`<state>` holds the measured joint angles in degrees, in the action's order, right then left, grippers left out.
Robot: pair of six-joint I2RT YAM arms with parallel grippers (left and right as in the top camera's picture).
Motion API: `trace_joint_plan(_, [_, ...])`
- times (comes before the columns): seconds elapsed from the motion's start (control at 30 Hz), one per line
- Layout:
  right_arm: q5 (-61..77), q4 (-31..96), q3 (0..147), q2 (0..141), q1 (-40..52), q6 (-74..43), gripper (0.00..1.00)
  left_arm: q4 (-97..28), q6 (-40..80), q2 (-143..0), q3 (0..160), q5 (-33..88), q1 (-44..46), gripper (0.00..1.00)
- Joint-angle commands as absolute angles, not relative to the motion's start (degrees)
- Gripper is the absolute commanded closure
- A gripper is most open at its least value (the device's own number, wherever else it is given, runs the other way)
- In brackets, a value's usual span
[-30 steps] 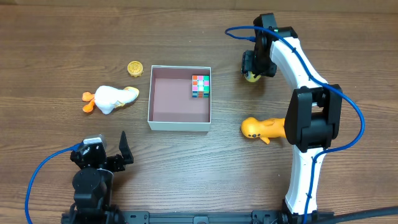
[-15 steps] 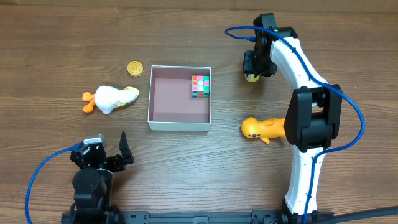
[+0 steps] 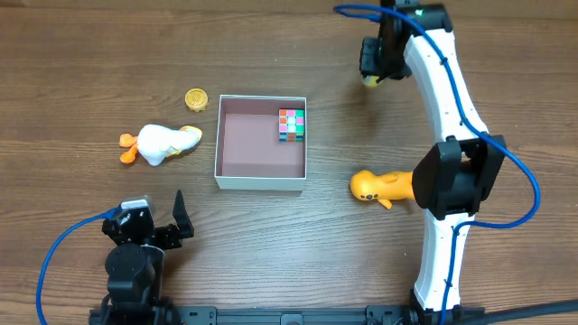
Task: Pack container
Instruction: 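Carry the yellow ball with the right gripper into the box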
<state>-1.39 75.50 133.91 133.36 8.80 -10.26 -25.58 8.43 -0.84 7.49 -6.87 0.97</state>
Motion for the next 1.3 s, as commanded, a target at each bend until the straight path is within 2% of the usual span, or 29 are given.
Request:
trace_joint_plan(0.0, [-1.17, 78.89, 140.18, 132.99, 10.85, -8.51, 0.59, -25.47, 7.29, -0.27, 7.27, -6.39, 0.36, 0.0])
trace_joint_plan(0.37, [-1.39, 82.32, 141.36, 132.99, 26.52, -8.54, 0.59, -25.47, 7.29, -0.27, 7.27, -6.39, 0.36, 0.0])
trace_joint_plan(0.63, [-1.83, 84.05, 141.36, 132.99, 33.34, -8.54, 0.59, -25.47, 7.29, -0.27, 7.27, -6.39, 0.36, 0.0])
trace_joint_plan(1.27, [-0.8, 73.91, 130.52, 132.99, 34.83, -8.54, 0.58, -25.47, 7.29, -0.27, 7.27, -6.39, 0.36, 0.0])
